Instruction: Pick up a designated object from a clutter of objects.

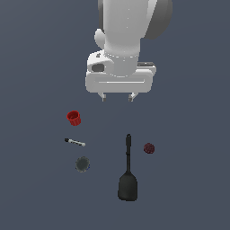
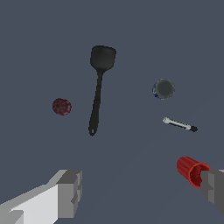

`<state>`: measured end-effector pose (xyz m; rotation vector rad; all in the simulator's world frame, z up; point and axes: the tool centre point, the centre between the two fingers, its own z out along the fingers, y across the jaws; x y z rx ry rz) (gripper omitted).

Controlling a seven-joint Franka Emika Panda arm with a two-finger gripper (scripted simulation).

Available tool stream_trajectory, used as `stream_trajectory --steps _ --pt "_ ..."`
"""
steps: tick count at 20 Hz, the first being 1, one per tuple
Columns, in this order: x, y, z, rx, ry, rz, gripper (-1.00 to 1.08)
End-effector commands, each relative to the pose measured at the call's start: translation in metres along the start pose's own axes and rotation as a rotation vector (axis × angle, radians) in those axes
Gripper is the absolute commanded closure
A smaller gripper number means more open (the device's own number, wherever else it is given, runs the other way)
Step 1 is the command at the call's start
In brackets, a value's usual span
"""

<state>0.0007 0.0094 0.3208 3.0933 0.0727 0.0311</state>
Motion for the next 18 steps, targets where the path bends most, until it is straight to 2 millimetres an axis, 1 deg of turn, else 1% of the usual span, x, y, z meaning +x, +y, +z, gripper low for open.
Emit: stream_trajectory --steps 1,4,7,9,18 --pt "0.0 0.0 0.0 0.0 0.0 0.0 -0.92" --pt "0.001 0.006 0.0 0.0 -0.001 0.013 -0.92" --pt "0.004 0.02 0.001 0.001 -0.003 0.049 -0.92" --pt "0.005 0.026 0.001 0.001 -0.004 0.066 -0.92" --pt "0.007 0.029 0.005 0.001 -0.005 0.044 -0.92"
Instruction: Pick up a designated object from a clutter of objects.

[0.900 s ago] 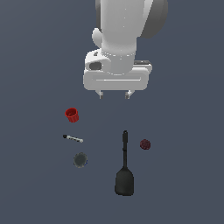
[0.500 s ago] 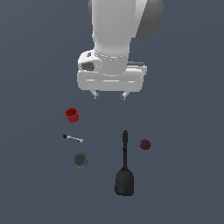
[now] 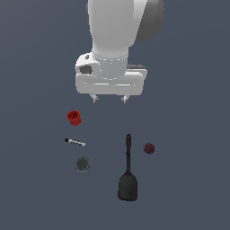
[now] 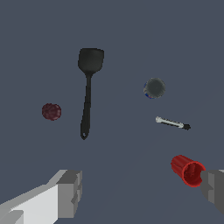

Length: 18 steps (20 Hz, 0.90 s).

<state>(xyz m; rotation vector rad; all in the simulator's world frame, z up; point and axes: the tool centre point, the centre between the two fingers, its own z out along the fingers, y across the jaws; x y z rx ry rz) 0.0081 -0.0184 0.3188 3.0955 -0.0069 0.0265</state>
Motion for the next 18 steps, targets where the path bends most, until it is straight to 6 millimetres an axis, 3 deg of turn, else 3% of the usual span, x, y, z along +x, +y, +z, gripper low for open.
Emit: stream_trajectory --steps 1,9,18 --pt "0.001 0.003 0.003 -0.001 -0.001 -0.015 -0.92" --pt "0.008 0.017 0.021 -0.004 -0.004 -0.112 -0.92" --pt "0.019 0.043 0.055 -0.006 -0.01 -0.288 -0.92"
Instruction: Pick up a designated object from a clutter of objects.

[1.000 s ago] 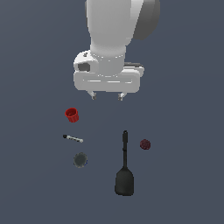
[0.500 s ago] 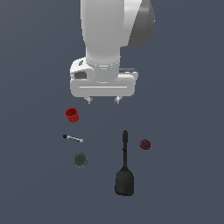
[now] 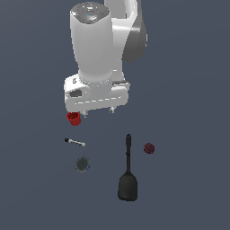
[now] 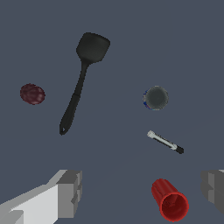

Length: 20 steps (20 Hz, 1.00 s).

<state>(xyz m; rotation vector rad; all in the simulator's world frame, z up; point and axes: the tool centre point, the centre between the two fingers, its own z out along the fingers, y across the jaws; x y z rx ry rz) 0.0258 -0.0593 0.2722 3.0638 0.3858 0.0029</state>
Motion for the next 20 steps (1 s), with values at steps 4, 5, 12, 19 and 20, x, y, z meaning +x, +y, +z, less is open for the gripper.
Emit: stream_trajectory --steps 4,5,12,19,20 --pt "0.001 0.018 0.023 0.0 -0.003 -0.116 -0.92" --pt "0.001 0.022 0.027 0.001 -0.004 -0.136 -0.92" --pt "-0.001 0.044 0.056 0.004 -0.007 -0.282 -0.92" --pt "-0.004 0.066 0.086 0.01 -0.007 -0.428 -0.92" --pt "-0.005 0.069 0.09 0.011 -0.007 -0.449 -0.92"
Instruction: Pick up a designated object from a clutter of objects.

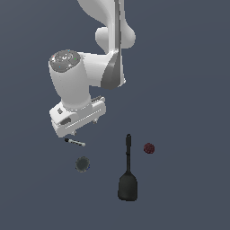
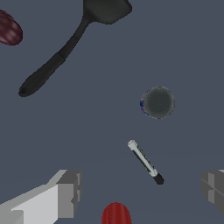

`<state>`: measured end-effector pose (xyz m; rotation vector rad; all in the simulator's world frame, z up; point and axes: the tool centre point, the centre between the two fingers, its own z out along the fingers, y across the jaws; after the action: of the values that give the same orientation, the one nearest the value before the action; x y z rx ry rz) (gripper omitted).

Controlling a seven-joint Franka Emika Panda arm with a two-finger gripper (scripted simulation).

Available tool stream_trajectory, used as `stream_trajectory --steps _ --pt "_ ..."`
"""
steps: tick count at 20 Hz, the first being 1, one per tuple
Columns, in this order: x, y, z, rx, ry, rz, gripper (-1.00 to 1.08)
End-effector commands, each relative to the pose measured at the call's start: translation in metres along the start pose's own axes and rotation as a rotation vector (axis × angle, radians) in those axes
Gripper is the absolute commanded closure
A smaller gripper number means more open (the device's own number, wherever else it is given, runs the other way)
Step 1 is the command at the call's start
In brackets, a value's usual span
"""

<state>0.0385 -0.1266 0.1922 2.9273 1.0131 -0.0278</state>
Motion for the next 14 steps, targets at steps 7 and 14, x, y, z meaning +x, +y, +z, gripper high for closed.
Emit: stream_trajectory --steps 7,14 --pt "-0.017 0.02 0.037 0.008 0.004 -0.178 -0.92" --pt "-0.032 0.035 0.067 0.014 0.011 -0.323 -0.92"
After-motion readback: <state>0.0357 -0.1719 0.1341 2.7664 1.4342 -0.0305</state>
